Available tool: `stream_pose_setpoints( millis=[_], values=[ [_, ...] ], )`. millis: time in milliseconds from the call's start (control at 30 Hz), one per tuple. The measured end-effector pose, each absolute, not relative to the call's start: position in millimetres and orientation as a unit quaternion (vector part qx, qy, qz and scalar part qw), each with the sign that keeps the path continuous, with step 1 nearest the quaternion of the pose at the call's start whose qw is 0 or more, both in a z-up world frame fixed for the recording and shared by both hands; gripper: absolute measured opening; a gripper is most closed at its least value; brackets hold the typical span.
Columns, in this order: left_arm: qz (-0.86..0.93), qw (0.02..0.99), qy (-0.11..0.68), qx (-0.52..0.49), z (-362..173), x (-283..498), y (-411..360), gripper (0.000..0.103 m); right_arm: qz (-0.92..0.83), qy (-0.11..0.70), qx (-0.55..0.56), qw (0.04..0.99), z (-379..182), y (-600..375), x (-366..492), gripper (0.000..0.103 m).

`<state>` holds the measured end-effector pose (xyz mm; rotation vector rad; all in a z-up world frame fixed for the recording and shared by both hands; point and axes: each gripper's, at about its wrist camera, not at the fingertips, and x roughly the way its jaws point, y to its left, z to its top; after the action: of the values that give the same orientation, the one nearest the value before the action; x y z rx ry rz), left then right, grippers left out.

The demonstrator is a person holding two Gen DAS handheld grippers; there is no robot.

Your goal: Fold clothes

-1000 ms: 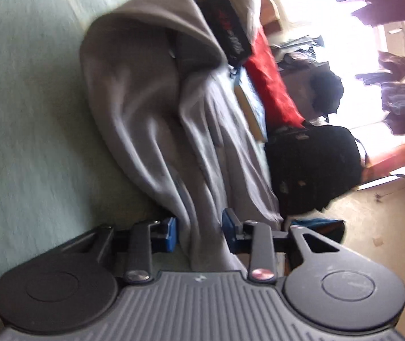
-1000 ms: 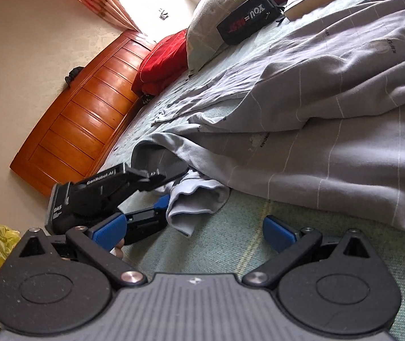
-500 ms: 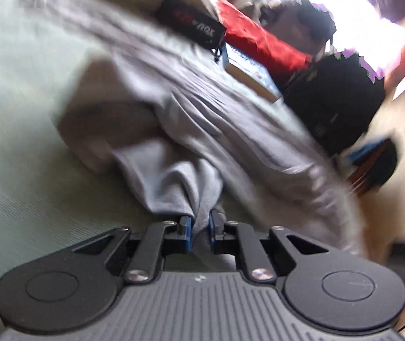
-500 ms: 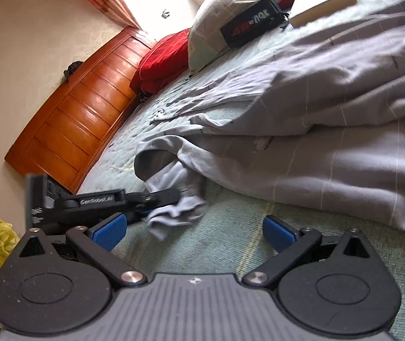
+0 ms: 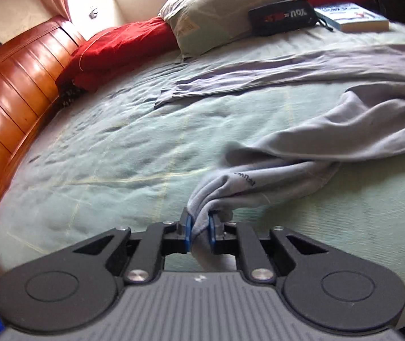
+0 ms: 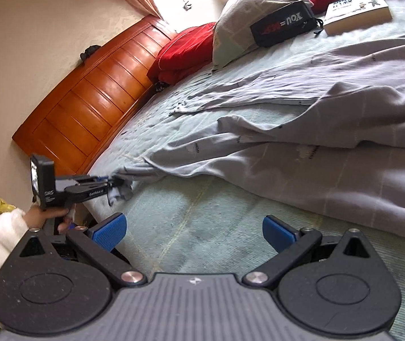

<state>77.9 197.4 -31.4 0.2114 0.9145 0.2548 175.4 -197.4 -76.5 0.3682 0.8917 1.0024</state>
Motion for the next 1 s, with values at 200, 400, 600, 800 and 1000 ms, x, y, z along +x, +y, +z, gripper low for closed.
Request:
stream_pose_setpoints(
  millis=[200,400,600,800,1000],
  values=[
    [0.104,0.894,0.424,0.105,-23.2,71.8,198.5,0.043,0.460,0.415,0.161,0.768,-76.9,-192.9,175.6,0.103],
    [0.113,0.891,0.431,0.089,-17.1,61.8,205.4,0.046,0.471,0.414,0.155,0.763,-76.0,-185.0,176.9,0.103],
    [0.105,0.891,0.442,-0.003,-6.3,47.3,213.9,0.064,0.499,0.383,0.073,0.774,-58.7,-152.4,177.7,0.103],
    [0.082,0.890,0.448,-0.033,-3.2,41.1,195.6,0.071,0.509,0.320,-0.116,0.790,-45.8,-84.9,169.0,0.072],
    [0.078,0.886,0.457,-0.015,-15.4,39.4,184.2,0.072,0.512,0.288,-0.242,0.772,-61.9,-15.4,161.9,0.050]
  ],
)
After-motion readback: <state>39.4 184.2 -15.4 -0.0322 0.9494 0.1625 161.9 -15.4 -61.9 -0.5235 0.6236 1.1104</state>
